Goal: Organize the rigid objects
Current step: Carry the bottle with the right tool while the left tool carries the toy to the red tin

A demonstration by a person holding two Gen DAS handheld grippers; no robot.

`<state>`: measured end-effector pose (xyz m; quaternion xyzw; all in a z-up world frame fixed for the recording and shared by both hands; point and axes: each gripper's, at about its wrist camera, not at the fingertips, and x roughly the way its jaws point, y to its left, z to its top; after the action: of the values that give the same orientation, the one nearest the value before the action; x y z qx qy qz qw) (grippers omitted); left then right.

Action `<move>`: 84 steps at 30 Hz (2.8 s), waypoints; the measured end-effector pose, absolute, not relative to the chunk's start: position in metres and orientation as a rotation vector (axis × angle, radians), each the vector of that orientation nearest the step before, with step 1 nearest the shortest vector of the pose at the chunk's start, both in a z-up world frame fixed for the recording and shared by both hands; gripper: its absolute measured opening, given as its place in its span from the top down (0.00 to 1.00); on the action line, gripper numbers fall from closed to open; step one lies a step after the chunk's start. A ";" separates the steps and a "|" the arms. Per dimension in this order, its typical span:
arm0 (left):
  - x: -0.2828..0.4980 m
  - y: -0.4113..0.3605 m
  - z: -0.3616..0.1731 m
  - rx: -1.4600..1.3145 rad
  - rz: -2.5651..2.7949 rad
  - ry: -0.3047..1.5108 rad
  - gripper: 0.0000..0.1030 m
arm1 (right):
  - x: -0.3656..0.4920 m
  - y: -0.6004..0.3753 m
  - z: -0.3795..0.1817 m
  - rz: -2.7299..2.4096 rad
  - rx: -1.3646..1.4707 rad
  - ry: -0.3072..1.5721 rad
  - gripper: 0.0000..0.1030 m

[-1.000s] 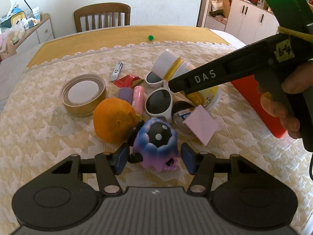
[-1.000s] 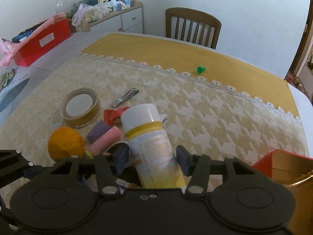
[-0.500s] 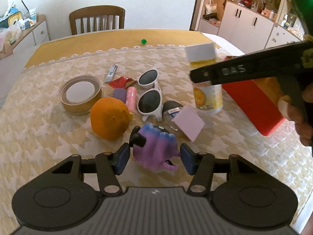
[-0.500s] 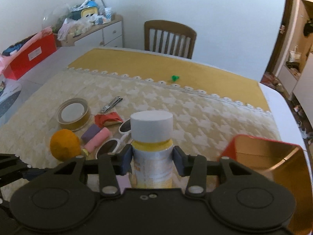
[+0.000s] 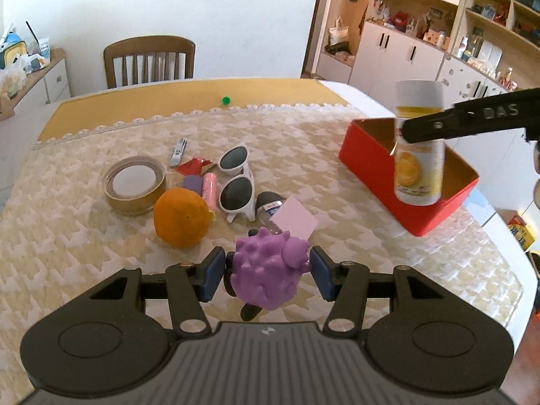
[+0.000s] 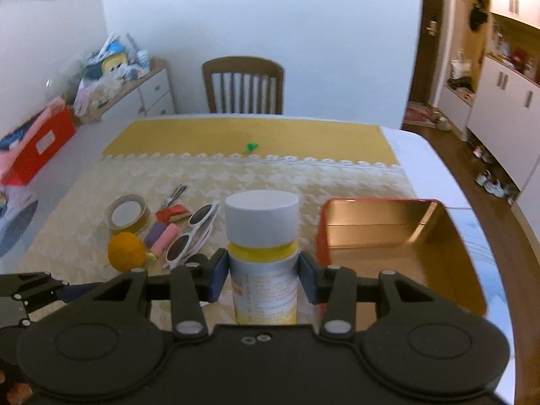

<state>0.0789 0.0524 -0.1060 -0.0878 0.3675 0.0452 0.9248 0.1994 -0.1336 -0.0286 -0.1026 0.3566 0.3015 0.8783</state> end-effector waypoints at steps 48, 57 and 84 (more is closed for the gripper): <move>0.333 -0.086 -0.104 -0.228 0.031 0.880 0.53 | 0.389 -0.245 -0.103 0.662 -0.191 1.064 0.57; 0.354 -0.084 -0.119 -0.210 0.056 0.938 0.53 | 0.384 -0.237 -0.109 0.710 -0.260 1.066 0.57; 0.325 -0.099 -0.097 -0.130 0.085 0.894 0.41 | 0.350 -0.252 -0.083 0.696 -0.276 0.975 0.40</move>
<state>0.3249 -0.0989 -0.0968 -0.0628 0.4316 0.0413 0.8989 0.3504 -0.2516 -0.0827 -0.1297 0.4574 0.3263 0.8170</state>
